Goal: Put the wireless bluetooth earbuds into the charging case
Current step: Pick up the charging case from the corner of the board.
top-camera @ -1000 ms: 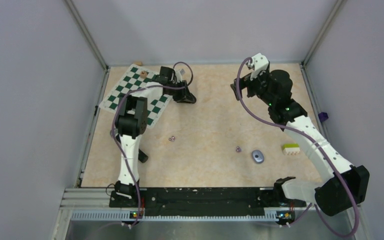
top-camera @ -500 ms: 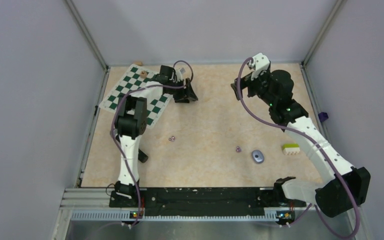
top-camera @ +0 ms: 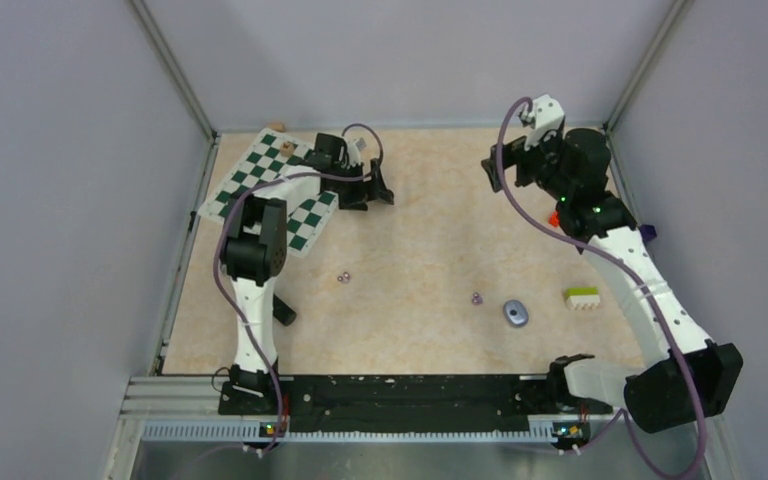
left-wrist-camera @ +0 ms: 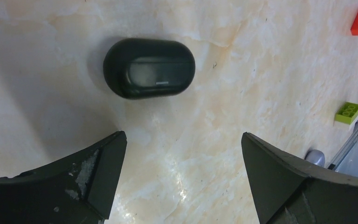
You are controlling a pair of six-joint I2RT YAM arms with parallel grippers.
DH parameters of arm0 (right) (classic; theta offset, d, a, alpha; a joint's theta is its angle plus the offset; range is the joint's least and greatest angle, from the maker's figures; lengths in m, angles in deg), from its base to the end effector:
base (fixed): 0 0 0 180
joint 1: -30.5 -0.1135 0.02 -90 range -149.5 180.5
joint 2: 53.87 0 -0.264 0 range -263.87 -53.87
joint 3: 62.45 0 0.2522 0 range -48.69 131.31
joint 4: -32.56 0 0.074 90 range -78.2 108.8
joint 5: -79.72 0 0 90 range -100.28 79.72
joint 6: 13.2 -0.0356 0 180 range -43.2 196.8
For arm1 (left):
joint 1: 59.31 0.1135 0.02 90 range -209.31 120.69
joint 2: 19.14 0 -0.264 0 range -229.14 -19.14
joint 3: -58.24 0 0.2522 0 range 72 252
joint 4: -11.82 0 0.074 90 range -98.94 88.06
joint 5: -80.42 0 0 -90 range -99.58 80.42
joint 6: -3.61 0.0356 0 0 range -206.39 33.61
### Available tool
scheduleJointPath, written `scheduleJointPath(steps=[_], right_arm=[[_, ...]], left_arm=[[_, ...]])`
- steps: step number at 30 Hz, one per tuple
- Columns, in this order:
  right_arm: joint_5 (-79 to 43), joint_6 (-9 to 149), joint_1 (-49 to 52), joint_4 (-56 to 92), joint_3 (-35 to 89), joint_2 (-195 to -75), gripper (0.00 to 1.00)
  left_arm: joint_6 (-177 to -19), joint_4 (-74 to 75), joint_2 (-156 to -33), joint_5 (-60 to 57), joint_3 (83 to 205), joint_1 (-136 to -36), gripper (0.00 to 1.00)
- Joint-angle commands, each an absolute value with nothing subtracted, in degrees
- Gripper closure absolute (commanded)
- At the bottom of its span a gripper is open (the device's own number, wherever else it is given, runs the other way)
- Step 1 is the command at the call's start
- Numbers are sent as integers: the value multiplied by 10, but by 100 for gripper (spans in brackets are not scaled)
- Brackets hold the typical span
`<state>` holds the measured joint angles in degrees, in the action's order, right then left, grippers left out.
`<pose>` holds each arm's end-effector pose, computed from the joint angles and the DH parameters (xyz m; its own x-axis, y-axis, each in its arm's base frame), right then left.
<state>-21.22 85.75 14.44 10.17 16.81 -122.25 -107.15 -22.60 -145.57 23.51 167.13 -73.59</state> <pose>0.2645 0.0832 0.3848 -0.1194 -0.1933 -0.9739 -0.4747 0.8726 -0.1150 0.4616 -0.1375 0.1681 -0.9025 -0.0767 -0.4238 0.2276 0.7505 -0.6205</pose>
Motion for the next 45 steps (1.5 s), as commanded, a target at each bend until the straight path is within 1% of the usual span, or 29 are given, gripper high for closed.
scheduleJointPath(steps=[1, 6, 12, 16, 20, 23, 26, 30, 33, 41, 45], right_arm=[[-266, 864, 195, 42, 226, -1224, 1], [-272, 964, 197, -59, 185, -1211, 1], [-222, 1037, 197, -159, 85, -1197, 1], [-199, 1069, 197, -173, 13, -1204, 2], [-195, 1077, 197, -184, -17, -1231, 5], [-219, 1080, 193, -201, -25, -1247, 7], [-216, 1087, 170, -219, -37, -1265, 9], [-185, 1092, 124, -219, -66, -1281, 11], [-164, 1096, 97, -218, -86, -1292, 13], [-105, 1101, 86, -207, -117, -1300, 16], [-105, 1104, 86, -207, -118, -1304, 24]], left_arm=[[-1024, -241, -1381, 236, 1651, -732, 1], [-964, -256, -1304, 244, 1626, -732, 1], [-842, -321, -1190, 273, 1575, -731, 1], [-759, -394, -1101, 278, 1539, -731, 1], [-708, -435, -1021, 268, 1502, -731, 1], [-692, -439, -968, 247, 1479, -731, 1], [-696, -405, -920, 212, 1435, -731, 1], [-704, -366, -896, 191, 1395, -731, 1], [-703, -361, -897, 189, 1390, -731, 1], [-706, -346, -899, 190, 1379, -731, 1], [-708, -344, -896, 191, 1378, -731, 1]])
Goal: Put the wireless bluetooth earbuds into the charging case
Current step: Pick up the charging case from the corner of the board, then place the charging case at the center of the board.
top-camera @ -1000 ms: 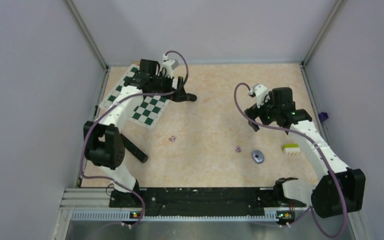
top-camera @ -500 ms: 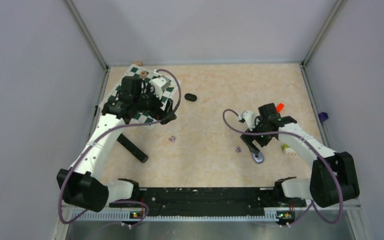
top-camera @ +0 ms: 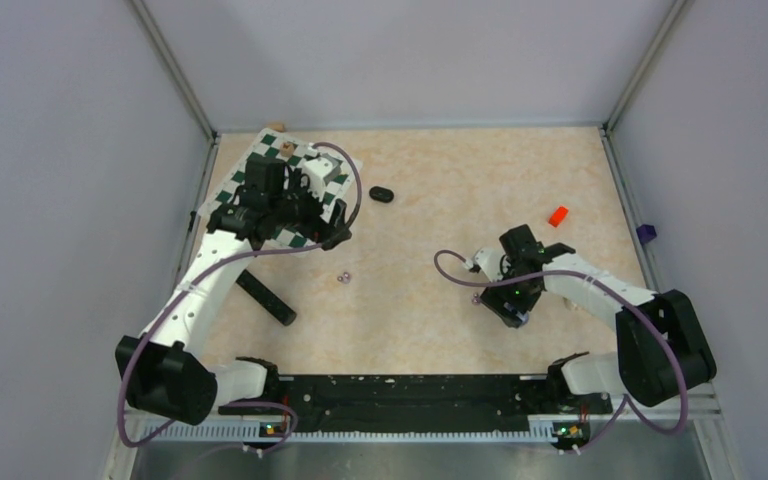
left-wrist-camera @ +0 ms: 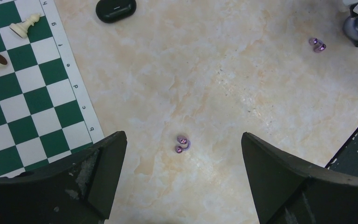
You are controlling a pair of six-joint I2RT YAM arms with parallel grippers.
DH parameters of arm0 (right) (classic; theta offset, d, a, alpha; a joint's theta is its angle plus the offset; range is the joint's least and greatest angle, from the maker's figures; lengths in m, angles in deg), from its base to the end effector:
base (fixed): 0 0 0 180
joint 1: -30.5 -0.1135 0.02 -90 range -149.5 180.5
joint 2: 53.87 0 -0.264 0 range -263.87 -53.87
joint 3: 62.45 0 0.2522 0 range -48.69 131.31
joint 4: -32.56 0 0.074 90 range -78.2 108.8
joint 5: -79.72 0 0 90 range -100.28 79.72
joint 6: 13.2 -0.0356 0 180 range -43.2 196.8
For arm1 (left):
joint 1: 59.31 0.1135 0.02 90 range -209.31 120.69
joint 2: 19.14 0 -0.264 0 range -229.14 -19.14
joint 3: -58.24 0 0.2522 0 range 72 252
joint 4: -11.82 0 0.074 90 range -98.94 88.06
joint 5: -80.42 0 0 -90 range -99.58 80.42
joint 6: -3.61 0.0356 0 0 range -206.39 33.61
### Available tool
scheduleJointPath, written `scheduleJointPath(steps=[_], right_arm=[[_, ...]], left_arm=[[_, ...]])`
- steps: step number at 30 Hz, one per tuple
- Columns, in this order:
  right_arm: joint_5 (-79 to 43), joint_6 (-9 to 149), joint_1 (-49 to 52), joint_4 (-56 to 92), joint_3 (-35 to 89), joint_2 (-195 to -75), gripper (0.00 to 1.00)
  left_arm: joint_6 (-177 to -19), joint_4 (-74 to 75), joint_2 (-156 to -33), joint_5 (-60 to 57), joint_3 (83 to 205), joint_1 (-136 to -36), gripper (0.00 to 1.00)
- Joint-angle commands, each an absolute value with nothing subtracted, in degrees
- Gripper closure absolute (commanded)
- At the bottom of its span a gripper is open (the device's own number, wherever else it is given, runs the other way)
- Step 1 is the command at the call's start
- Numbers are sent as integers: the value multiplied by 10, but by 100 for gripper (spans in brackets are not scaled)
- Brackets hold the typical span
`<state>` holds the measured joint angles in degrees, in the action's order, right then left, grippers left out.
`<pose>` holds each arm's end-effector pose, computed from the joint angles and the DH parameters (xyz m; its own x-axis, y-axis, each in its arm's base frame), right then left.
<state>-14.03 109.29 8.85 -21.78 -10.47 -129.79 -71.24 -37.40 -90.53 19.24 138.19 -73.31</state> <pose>0.1930 0.0791 0.1600 -0.5633 -0.8003 -0.2057 -0.8098 0.5841 -0.0551 0.2529 -0.0807 0.3327 -0.4621 0.3512 -0.8143 0.7123 0.6940 -0.1049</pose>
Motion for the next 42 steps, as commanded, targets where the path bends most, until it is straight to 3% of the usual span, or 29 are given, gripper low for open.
scheduleJointPath(steps=[1, 4, 9, 19, 32, 42], right_arm=[[-105, 1104, 86, -207, -117, -1305, 28], [-107, 1099, 86, -211, -103, -1315, 43], [-109, 1080, 86, -214, -69, -1309, 58], [-131, 1042, 83, -200, 94, -1313, 57], [-142, 964, -13, -154, 333, -1589, 56], [-136, 952, -56, -153, 357, -1682, 54]], left_arm=[[-708, -343, -896, 192, 1376, -731, 1], [-709, -340, -894, 192, 1371, -729, 1], [-709, -336, -893, 200, 1369, -726, 1], [-719, -319, -888, 206, 1358, -724, 1], [-734, -298, -856, 241, 1343, -702, 1], [-734, -294, -862, 253, 1341, -700, 1]])
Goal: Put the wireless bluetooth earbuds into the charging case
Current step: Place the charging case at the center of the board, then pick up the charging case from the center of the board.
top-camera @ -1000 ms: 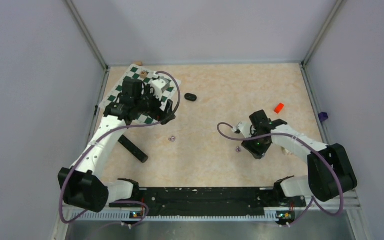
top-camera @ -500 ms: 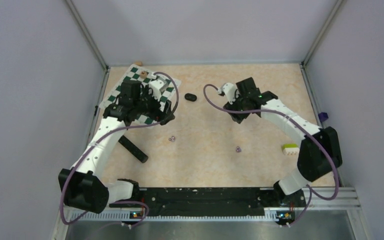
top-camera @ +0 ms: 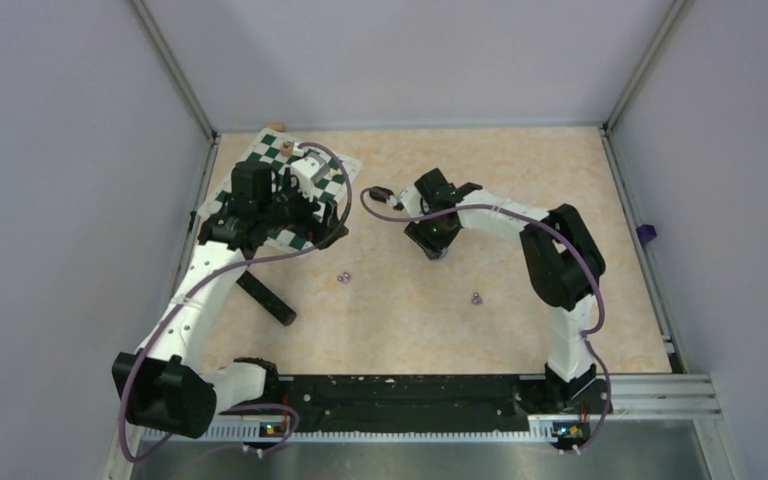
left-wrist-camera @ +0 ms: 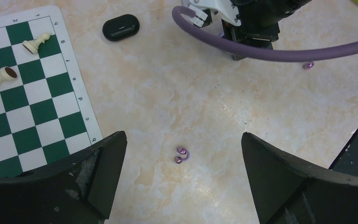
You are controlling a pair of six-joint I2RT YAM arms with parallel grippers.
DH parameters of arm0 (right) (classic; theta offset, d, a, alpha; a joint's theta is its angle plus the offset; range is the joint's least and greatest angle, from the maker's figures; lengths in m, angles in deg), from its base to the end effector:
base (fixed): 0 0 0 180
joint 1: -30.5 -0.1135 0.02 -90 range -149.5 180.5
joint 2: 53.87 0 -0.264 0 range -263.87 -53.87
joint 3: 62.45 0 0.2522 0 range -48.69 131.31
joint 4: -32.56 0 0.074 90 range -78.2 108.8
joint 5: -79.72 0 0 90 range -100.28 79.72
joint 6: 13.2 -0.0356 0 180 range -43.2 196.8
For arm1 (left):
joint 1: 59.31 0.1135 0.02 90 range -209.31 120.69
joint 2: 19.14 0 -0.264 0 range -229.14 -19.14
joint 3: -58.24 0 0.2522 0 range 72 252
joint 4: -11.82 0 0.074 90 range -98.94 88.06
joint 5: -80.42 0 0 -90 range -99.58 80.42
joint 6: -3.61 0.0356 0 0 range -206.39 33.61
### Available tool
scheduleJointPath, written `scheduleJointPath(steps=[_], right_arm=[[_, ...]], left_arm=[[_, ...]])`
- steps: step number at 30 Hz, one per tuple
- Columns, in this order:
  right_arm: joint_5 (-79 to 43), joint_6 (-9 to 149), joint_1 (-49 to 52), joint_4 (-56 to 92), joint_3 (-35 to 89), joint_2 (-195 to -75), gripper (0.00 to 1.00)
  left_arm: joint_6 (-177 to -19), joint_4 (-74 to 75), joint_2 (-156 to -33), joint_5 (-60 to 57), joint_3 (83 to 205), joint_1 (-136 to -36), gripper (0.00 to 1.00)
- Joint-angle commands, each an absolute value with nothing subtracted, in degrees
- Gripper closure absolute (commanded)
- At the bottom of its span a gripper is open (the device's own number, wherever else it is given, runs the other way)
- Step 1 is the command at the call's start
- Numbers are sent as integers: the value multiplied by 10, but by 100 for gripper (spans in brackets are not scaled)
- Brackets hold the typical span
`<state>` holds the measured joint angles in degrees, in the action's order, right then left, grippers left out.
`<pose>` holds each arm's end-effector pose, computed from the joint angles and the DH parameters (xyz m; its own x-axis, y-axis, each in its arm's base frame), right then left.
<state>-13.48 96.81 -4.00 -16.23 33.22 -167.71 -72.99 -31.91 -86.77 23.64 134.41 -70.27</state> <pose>0.3361 0.2334 0.1755 -0.5129 -0.7671 -0.3853 -0.8078 0.5832 -0.0857 0.2454 -0.0674 0.3353 -0.4116 0.2772 -0.8682 0.7134 0.6908 -0.1177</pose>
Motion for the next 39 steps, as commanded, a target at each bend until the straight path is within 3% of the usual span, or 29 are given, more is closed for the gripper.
scheduleJointPath(steps=[1, 7, 11, 27, 28, 30, 33, 39], right_arm=[[-137, 950, -56, -153, 357, -1682, 52], [-172, 947, -57, -165, 355, -1678, 29], [-204, 956, -57, -175, 354, -1653, 20], [-358, 926, 106, -201, 431, -1572, 18], [-384, 924, 122, -184, 434, -1561, 16], [-451, 870, 165, -121, 415, -1535, 2], [-503, 777, 208, 18, 331, -1499, 1], [-376, 728, 212, 48, 299, -1447, 1]], left_arm=[[-734, -294, -862, 253, 1340, -700, 1], [-736, -293, -859, 257, 1340, -700, 1], [-737, -294, -858, 260, 1340, -700, 1], [-736, -293, -867, 273, 1340, -700, 1], [-737, -293, -869, 275, 1340, -700, 1], [-737, -293, -873, 278, 1342, -700, 1], [-736, -294, -873, 276, 1342, -700, 1], [-736, -292, -868, 276, 1339, -700, 1]])
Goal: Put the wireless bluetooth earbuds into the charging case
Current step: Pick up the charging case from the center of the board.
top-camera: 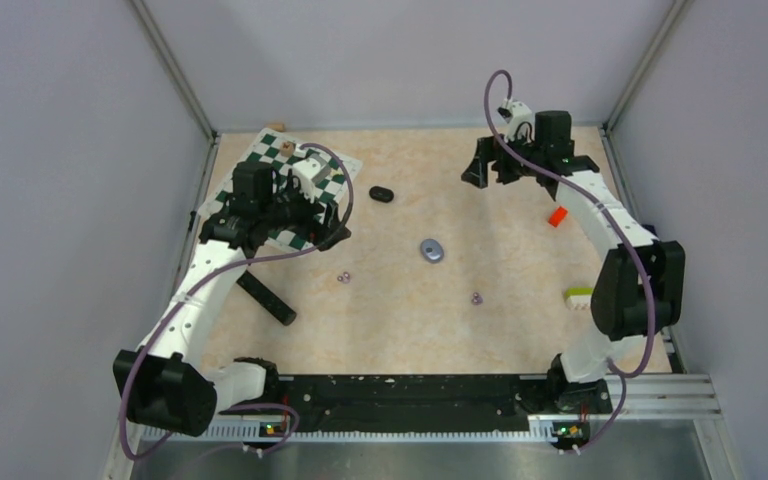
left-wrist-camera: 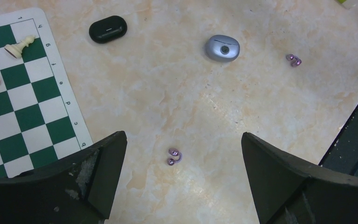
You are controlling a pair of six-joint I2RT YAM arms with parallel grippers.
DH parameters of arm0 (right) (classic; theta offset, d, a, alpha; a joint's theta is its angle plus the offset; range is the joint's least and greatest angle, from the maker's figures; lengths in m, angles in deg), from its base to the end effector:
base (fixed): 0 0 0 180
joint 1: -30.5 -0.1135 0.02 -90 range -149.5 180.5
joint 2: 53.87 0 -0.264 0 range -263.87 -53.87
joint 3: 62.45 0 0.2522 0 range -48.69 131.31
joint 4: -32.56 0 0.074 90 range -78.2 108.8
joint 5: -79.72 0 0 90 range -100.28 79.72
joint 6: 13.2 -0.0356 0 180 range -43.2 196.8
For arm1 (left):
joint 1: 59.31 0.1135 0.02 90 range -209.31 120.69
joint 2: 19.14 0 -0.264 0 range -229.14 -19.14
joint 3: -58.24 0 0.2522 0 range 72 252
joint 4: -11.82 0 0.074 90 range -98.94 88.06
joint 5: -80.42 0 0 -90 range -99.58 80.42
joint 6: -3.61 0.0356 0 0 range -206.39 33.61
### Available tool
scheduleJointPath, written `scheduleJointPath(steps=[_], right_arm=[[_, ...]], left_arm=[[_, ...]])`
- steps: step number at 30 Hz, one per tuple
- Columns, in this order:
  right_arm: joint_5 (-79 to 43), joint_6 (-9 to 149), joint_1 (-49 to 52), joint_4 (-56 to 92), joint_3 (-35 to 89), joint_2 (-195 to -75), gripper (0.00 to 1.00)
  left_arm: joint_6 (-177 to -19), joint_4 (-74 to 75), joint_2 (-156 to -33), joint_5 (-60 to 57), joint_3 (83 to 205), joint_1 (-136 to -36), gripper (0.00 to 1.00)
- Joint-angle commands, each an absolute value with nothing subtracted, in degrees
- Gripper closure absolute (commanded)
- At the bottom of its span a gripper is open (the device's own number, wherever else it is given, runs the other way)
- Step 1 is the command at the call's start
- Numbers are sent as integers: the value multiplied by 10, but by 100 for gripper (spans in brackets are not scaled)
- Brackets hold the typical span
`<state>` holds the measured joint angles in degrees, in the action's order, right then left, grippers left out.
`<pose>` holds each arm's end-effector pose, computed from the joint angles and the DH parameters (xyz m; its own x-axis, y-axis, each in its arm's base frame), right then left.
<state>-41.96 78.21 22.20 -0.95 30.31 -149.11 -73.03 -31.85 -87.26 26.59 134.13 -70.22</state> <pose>0.3738 0.0734 0.3042 -0.5679 -0.1040 -0.8165 -0.5575 0.7784 0.2886 0.2461 -0.0688 0.3323 -0.4164 0.2702 -0.8681 0.7384 0.6575 -0.1495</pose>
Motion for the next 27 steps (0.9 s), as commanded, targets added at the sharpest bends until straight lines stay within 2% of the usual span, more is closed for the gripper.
scheduleJointPath(steps=[1, 5, 8, 19, 23, 27], right_arm=[[-359, 731, 212, 52, 293, -1429, 1], [-309, 740, 213, 121, 210, -1362, 1], [-286, 712, 217, 154, 178, -1363, 1], [-411, 728, 222, 83, 210, -1461, 1], [-427, 729, 222, 40, 238, -1511, 13], [-467, 721, 222, 18, 254, -1558, 16]], left_arm=[[-736, -292, -868, 275, 1339, -700, 1], [-738, -292, -867, 280, 1340, -700, 1], [-738, -292, -864, 279, 1340, -700, 1], [-739, -291, -867, 282, 1336, -700, 1], [-740, -290, -876, 288, 1335, -700, 1], [-743, -290, -886, 293, 1337, -700, 1]])
